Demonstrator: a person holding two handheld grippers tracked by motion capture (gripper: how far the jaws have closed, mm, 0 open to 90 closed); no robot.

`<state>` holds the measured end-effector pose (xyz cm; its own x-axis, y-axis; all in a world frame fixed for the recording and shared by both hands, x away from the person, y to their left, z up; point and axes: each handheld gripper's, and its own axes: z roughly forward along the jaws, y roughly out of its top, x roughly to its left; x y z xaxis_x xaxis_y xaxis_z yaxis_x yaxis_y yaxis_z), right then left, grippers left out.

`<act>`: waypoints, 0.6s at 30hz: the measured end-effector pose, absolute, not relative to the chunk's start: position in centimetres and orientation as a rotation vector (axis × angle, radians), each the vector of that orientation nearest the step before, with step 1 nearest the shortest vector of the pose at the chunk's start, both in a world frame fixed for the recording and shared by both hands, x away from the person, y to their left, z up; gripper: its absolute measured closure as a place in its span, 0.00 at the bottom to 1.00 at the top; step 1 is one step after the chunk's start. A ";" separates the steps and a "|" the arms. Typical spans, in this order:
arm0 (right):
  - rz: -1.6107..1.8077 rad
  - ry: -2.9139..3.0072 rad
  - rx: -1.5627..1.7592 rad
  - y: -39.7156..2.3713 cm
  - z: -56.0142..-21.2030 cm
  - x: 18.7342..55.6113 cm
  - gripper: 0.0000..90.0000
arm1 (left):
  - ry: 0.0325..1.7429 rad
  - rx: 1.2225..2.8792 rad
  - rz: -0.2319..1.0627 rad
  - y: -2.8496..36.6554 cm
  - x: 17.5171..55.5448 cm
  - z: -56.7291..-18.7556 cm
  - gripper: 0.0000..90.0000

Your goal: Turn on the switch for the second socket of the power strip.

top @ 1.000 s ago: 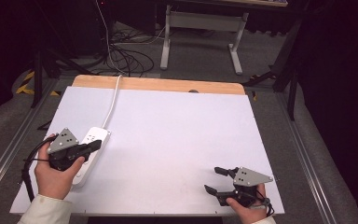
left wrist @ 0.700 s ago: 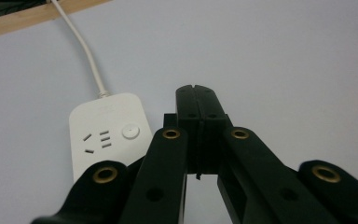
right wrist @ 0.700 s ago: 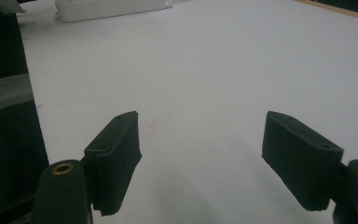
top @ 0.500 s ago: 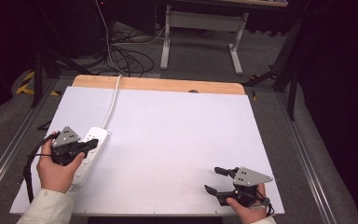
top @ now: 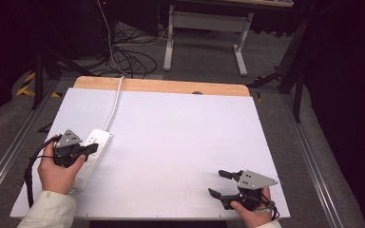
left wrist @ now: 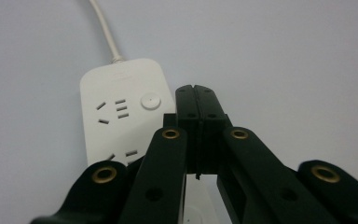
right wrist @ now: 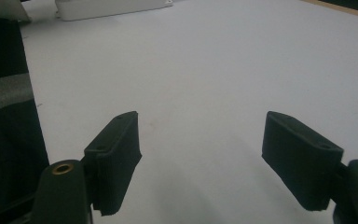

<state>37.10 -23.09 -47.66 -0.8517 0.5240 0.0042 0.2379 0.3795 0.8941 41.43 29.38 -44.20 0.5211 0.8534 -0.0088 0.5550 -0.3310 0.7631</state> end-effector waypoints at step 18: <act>1.457 2.369 0.671 -23.1 -47.7 37.1 0.31 | 1.183 2.060 0.502 29.8 42.0 -45.3 1.00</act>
<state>37.11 -23.06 -47.70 -0.8532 0.5216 0.0048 0.2395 0.3835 0.8919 42.05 29.80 -45.25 0.5083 0.8611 -0.0107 0.5904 -0.3393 0.7323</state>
